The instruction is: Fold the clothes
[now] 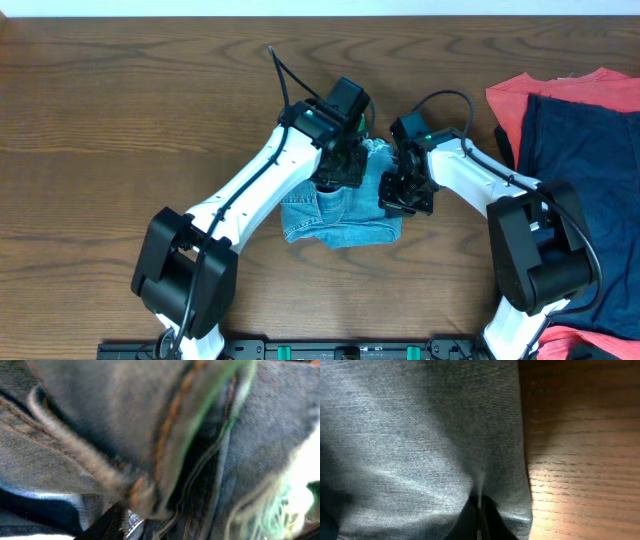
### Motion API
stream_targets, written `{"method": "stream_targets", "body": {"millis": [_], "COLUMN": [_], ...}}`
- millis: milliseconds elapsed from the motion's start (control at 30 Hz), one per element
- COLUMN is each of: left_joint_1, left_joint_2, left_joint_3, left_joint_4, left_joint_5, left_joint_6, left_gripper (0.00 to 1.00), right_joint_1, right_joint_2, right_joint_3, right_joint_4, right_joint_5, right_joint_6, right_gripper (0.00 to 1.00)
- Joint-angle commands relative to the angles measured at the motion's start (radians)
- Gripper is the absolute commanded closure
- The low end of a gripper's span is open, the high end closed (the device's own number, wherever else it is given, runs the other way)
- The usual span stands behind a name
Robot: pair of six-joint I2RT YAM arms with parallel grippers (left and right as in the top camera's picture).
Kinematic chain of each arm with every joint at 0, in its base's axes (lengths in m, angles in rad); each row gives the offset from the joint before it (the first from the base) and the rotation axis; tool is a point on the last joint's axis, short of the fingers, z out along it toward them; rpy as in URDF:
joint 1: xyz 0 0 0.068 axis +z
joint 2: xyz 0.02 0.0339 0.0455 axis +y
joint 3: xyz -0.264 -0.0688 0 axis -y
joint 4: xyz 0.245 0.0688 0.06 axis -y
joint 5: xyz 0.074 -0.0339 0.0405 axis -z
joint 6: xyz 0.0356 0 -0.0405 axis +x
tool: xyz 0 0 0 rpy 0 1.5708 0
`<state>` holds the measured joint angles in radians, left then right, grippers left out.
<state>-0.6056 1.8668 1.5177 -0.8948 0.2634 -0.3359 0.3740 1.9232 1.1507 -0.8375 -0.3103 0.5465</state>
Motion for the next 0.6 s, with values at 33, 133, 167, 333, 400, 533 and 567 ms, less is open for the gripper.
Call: {"method": "stream_targets", "body": {"millis": [33,133,167,333,400,533,567], "left_joint_1": [0.020,0.047,0.056,0.109,0.131,0.163,0.163], "left_joint_2": [-0.007,-0.032,-0.042,-0.117,-0.148,-0.192,-0.195], "left_joint_3": [0.020,0.028,0.031,0.039,0.039,0.039,0.039], "left_joint_4": [-0.018,-0.032,-0.034,-0.039,-0.050,-0.072,-0.071], "left_joint_5": [0.013,0.014,0.020,0.068,0.065,0.065,0.065], "left_joint_6": [-0.003,-0.003,-0.003,0.001,0.009,0.017,0.017], "left_gripper": [0.48,0.42,0.40,0.34,0.31,0.30,0.30], "right_joint_1": [-0.002,-0.027,-0.037,-0.082,-0.096,-0.103,-0.103], "right_joint_2": [0.076,0.038,0.016,-0.130,-0.203,-0.343,-0.373], "right_joint_3": [-0.049,-0.046,-0.046,-0.046,-0.046,-0.046,-0.046], "right_joint_4": [-0.024,-0.053,-0.062,-0.097,-0.098,-0.077,-0.067], "right_joint_5": [0.029,0.029,0.029,0.029,0.029,0.030,0.034], "right_joint_6": [-0.060,-0.093,-0.105,-0.145,-0.156,-0.180,-0.183], "right_gripper": [0.93,0.91,0.90,0.89,0.87,0.84,0.83]}}
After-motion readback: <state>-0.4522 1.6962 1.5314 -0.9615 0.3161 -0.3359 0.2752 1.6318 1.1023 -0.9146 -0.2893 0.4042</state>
